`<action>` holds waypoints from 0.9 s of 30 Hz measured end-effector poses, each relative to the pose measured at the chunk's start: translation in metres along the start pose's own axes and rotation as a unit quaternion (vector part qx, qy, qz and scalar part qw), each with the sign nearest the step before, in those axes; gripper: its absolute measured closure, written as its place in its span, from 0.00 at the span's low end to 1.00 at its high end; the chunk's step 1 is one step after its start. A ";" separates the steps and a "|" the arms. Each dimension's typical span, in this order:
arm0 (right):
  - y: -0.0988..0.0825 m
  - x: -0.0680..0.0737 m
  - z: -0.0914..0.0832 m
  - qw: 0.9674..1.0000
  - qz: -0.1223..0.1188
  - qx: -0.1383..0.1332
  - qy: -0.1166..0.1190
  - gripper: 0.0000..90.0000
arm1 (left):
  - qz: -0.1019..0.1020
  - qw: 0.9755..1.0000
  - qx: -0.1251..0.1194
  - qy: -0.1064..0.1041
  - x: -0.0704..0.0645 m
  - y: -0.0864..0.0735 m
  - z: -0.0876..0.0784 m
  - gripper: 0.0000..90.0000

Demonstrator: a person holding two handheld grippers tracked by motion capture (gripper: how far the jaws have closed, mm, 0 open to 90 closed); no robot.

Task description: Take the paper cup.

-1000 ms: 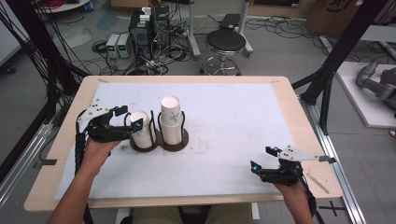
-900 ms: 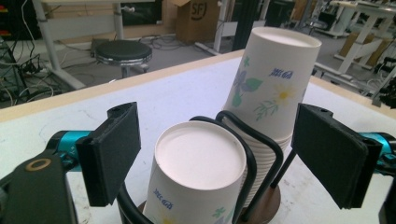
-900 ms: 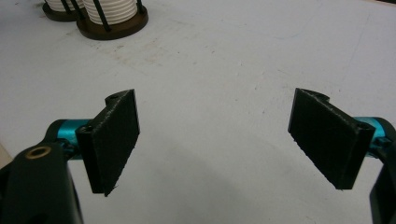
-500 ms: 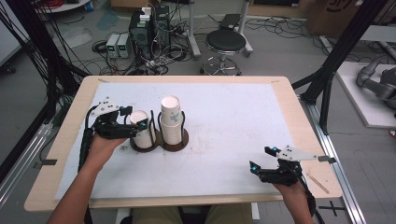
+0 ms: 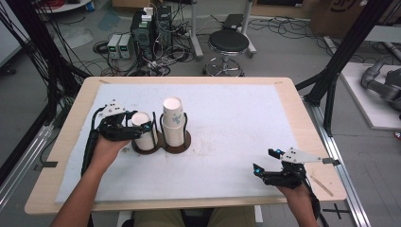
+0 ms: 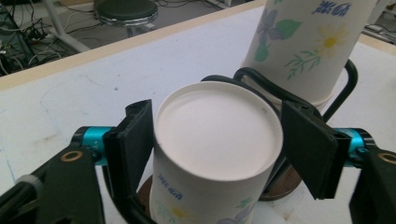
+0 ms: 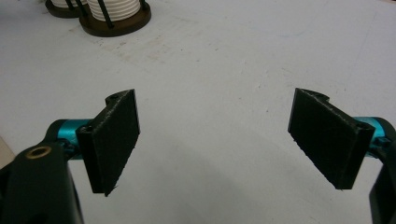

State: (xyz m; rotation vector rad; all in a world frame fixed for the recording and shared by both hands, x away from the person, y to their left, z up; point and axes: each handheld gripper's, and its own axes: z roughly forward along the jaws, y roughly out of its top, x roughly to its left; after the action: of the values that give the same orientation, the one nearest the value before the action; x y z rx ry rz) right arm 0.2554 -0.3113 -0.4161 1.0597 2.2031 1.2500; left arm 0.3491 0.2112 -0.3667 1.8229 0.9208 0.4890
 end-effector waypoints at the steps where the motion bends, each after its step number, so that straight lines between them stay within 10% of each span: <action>1: 0.000 0.000 0.000 1.000 0.000 0.000 0.000 0.19 | 0.000 1.000 0.000 0.000 0.000 0.000 0.000 0.34; 27: 0.000 0.000 0.002 1.000 0.000 0.004 0.004 0.19 | -0.017 0.999 -0.044 -0.010 0.004 0.014 -0.016 0.39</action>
State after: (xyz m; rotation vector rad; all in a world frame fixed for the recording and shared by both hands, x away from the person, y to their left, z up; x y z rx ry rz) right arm 0.2564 -0.3102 -0.4166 1.0593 2.2155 1.2484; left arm 0.3464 0.2209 -0.3473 1.7269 0.9030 0.4819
